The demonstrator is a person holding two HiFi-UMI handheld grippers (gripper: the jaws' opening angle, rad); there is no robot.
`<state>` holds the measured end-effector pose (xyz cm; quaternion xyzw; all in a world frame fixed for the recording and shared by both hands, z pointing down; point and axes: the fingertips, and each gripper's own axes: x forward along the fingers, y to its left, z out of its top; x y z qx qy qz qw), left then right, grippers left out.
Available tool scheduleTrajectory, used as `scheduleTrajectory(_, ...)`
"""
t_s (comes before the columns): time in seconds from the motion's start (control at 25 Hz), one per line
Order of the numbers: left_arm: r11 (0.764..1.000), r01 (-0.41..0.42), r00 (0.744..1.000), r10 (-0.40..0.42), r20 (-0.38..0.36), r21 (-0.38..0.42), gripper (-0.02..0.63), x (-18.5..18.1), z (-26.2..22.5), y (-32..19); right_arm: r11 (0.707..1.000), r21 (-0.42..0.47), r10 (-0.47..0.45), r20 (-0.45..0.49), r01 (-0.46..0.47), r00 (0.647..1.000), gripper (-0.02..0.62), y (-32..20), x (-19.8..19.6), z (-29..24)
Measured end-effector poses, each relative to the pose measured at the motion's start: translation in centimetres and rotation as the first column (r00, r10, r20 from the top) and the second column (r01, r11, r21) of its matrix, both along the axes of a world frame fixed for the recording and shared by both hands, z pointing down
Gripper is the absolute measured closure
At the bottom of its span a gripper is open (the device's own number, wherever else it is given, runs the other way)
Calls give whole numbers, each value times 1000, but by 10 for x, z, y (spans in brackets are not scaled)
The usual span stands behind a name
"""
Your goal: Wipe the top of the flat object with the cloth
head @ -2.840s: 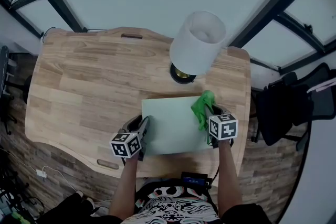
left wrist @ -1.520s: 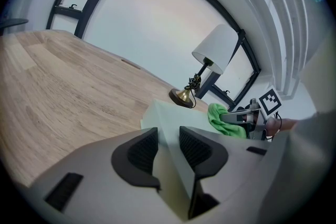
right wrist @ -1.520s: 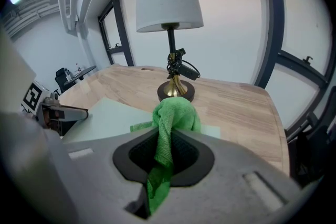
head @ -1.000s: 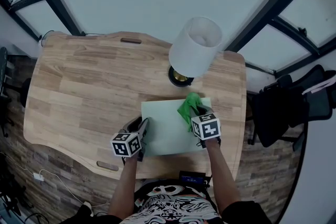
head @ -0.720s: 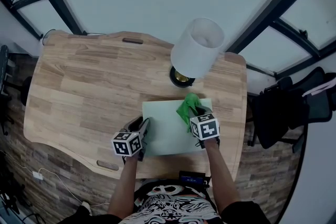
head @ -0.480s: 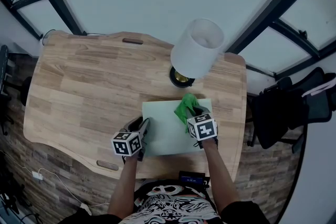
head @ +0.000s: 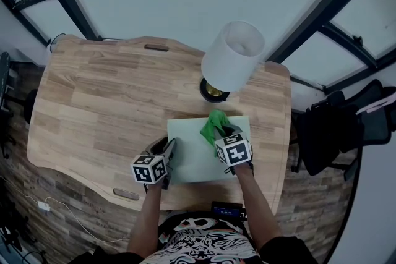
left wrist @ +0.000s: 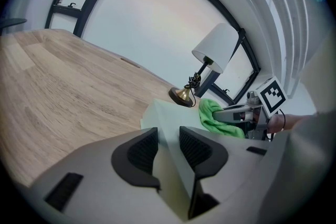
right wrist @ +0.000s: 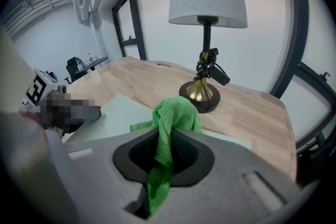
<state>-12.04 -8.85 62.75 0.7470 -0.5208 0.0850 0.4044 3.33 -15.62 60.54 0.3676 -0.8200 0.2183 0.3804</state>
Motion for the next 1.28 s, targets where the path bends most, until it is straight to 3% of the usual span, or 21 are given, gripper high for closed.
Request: scheduleTrajectory(1.28,1000,-13,1000,13,1,0,477,1,1,0,983,15,-184,28,183,983,558,17,-82,-1)
